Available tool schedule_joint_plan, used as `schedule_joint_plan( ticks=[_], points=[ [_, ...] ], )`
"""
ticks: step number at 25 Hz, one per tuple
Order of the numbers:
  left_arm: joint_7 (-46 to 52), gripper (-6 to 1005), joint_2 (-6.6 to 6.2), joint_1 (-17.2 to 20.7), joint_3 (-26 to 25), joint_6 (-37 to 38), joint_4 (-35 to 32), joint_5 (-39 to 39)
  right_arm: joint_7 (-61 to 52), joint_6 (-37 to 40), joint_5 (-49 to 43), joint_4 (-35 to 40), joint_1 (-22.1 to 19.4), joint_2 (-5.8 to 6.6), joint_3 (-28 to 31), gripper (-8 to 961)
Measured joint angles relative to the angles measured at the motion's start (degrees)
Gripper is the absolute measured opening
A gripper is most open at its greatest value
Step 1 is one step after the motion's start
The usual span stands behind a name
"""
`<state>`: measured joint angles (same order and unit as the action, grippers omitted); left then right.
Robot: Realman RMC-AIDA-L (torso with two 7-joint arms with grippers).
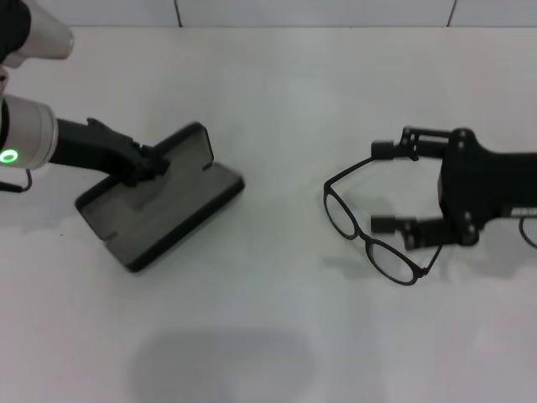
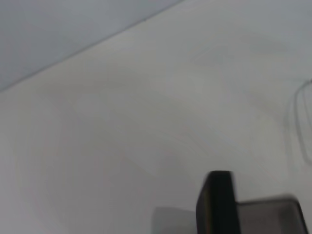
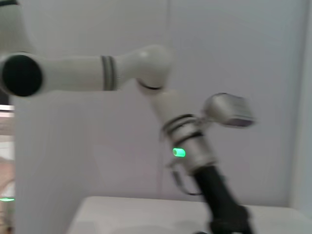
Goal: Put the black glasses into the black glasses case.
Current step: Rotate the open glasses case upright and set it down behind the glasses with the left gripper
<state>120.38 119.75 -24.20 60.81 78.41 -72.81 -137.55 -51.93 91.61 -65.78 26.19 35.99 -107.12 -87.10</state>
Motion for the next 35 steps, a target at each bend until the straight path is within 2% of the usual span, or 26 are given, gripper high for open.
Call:
schedule_joint_plan(
  ticks=[5, 9, 12, 14, 16, 17, 21, 22, 26, 30, 35],
  points=[
    [-1.7, 205, -0.15, -1.9, 0.5, -1.1, 0.1, 0.0, 2.8, 5.8, -5.3, 1.9, -0.2, -0.45, 0.0, 797],
    [-7.8, 205, -0.16, -4.0, 4.3, -4.2, 0.7, 2.3, 4.3, 6.7, -7.1, 2.1, -0.6, -1.59, -0.1, 798],
    [-13.1, 205, -0.29, -7.9, 9.0, -9.4, 4.3, 2.7, 4.7, 6.6, -8.5, 1.9, -0.8, -2.42, -0.1, 798],
    [-16.7, 205, -0.27, -10.5, 10.3, -11.6, 7.6, 2.7, 4.9, 6.4, -9.7, 1.8, -1.2, -2.95, -0.1, 798],
    [-18.2, 205, -0.25, -11.8, 10.6, -12.4, 9.2, 2.8, 5.1, 6.3, -10.2, 1.9, -1.8, -3.29, -0.1, 798],
    [-20.6, 205, -0.17, -15.5, 11.0, -13.5, 13.9, 3.1, 5.4, 6.2, -10.3, 2.0, -2.1, -3.42, 0.0, 798],
    [-21.9, 206, -0.21, -17.5, 11.1, -13.4, 16.5, 3.2, 7.0, 6.1, -10.3, 2.0, -3.5, -3.70, 1.0, 798],
    [-24.4, 206, -0.11, -19.7, 11.6, -13.3, 19.7, 3.4, 7.2, 6.1, -10.3, 2.3, -4.4, -3.74, 1.7, 797],
    [-25.8, 206, 0.12, -20.6, 13.3, -14.6, 21.1, 5.4, 7.3, 6.1, -10.3, 2.5, -5.8, -3.55, 2.8, 797],
    [-25.7, 206, -0.01, -20.4, 12.8, -15.4, 20.4, 7.6, 7.1, 5.5, -10.4, 2.3, -6.5, -3.55, 4.4, 796],
    [-27.2, 316, -0.20, -18.8, 11.3, -15.7, 19.3, 13.0, 6.3, 5.0, -10.3, 2.1, -6.9, -3.78, 8.7, 796]
  ],
)
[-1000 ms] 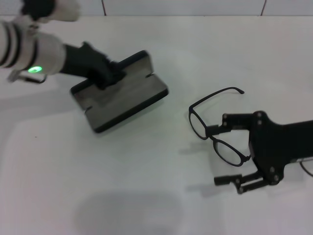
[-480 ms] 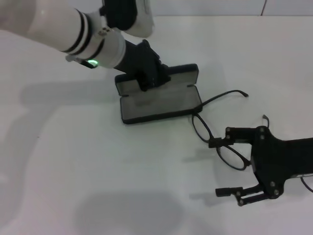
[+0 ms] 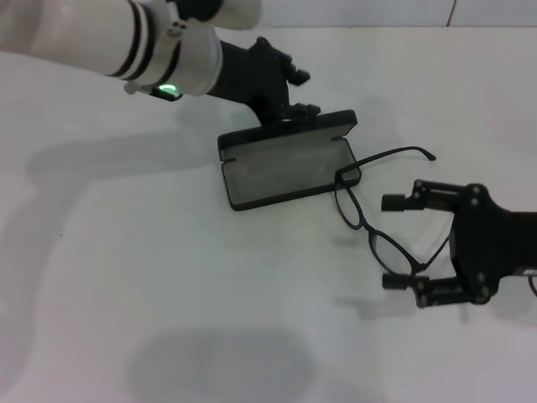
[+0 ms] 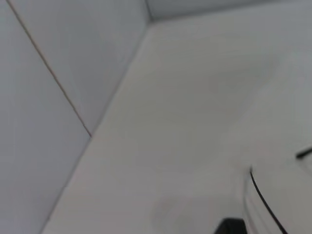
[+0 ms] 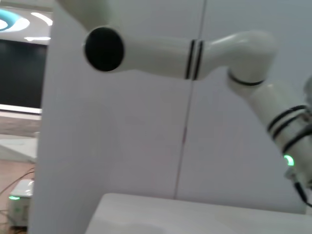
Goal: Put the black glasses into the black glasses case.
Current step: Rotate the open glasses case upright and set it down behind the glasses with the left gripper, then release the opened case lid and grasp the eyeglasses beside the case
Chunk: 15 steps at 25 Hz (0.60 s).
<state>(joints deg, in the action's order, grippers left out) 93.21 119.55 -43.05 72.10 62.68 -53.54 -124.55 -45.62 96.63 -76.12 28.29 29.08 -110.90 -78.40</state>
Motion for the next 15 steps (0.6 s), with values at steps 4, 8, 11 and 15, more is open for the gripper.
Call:
schedule_joint_plan(
  ticks=[4, 8, 11, 15],
  points=[
    [-3.2, 403, 0.15, 3.1, -2.1, -0.5, -0.3, 9.6, -3.8, -1.3, 0.0, 0.7, 0.1, 0.08, 2.2, 795],
    [-7.4, 529, 0.03, 8.8, -3.7, 0.7, 0.1, 25.2, -14.1, -4.6, -0.8, 5.4, 0.1, 0.58, 4.3, 795],
    [-10.1, 651, 0.24, 12.9, -3.4, 1.2, 0.6, 31.4, -28.0, -9.3, -6.7, 13.7, 0.0, 0.90, 4.4, 794],
    [-14.7, 743, 0.32, 15.2, -3.2, 3.5, 4.8, 37.2, -53.3, -13.4, -23.3, 31.2, 0.1, -1.51, 4.4, 794]
  ],
)
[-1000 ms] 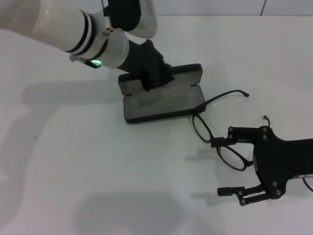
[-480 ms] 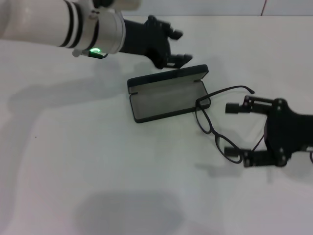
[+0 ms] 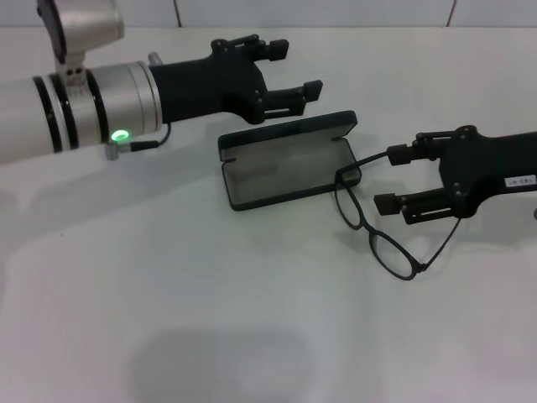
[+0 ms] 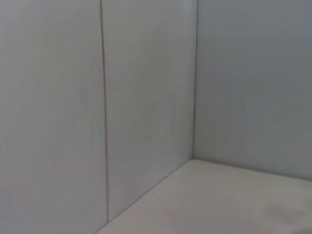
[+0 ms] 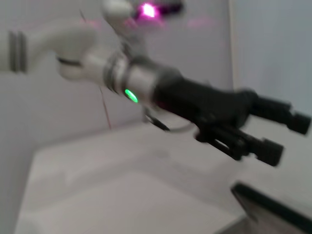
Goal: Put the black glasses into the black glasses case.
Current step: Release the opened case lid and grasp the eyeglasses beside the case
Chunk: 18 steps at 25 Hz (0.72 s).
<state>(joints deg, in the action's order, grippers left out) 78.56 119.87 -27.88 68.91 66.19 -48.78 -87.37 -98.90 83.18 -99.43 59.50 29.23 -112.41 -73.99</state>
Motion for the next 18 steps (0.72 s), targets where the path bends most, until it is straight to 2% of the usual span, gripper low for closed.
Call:
schedule_joint_plan(
  ticks=[3, 5, 7, 10, 13, 18],
  points=[
    [-4.1, 789, -0.16, 0.1, -0.6, 1.3, 3.4, 2.6, -14.6, -0.1, -14.5, 9.9, 2.0, -2.82, -1.5, 793],
    [-5.8, 788, -0.22, 0.1, -1.1, 1.8, 4.7, 3.2, -23.5, -0.8, -21.9, 13.4, 4.1, -3.40, -5.6, 793],
    [-6.6, 788, -0.27, 0.1, -1.2, 2.3, 5.0, 3.3, -29.8, -2.2, -25.6, 14.0, 6.1, -3.27, -10.4, 793],
    [-6.8, 788, -0.35, 0.0, -1.2, 2.9, 5.1, 2.9, -33.2, -4.6, -27.3, 13.9, 7.1, -3.44, -14.4, 792],
    [-6.9, 788, -0.50, -0.2, -1.2, 3.1, 4.9, 2.8, -34.9, -7.3, -28.4, 13.9, 6.9, -3.56, -16.9, 792],
    [-6.5, 789, -1.12, -0.7, -1.2, 3.2, 4.6, 2.8, -36.8, -8.5, -28.7, 12.3, 6.9, -3.61, -17.7, 791]
  ],
)
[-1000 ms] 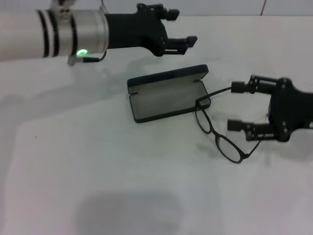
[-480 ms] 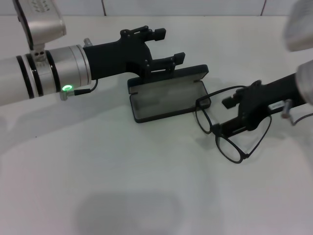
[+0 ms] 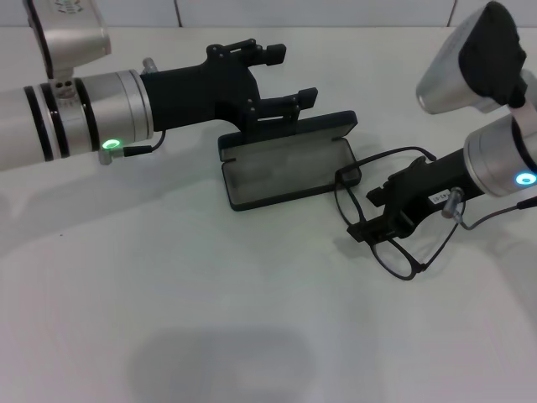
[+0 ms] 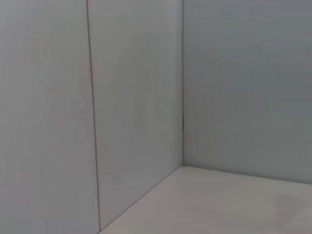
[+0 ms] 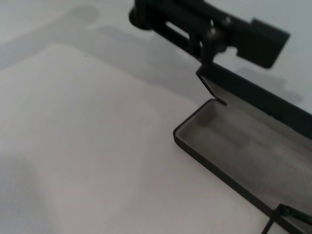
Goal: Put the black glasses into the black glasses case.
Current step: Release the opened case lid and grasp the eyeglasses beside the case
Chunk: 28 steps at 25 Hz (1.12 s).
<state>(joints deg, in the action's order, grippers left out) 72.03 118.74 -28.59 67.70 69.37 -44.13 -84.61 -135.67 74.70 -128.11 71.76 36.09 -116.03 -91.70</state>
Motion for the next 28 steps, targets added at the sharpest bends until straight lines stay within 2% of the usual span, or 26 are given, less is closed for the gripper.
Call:
schedule_joint_plan(
  ticks=[2, 10, 21, 28],
  points=[
    [-0.2, 789, -0.07, -0.1, 0.0, 0.0, 0.0, -0.4, -0.1, -1.1, 0.0, -0.8, 0.1, -0.02, -1.1, 791],
    [0.8, 789, 0.10, -1.9, 0.0, -0.4, 0.0, -3.9, -0.3, -4.2, -1.3, -2.8, 0.4, -0.06, -4.2, 551],
    [-0.2, 788, 0.76, -2.9, 0.0, -0.5, 0.3, -4.2, -0.3, -7.4, -0.9, -6.9, 2.6, -0.17, -6.8, 412],
    [-0.4, 788, 0.79, -2.9, -0.1, -0.6, 0.3, -3.9, -0.2, -8.9, -0.9, -7.9, 2.8, -0.16, -8.1, 380]
  ],
)
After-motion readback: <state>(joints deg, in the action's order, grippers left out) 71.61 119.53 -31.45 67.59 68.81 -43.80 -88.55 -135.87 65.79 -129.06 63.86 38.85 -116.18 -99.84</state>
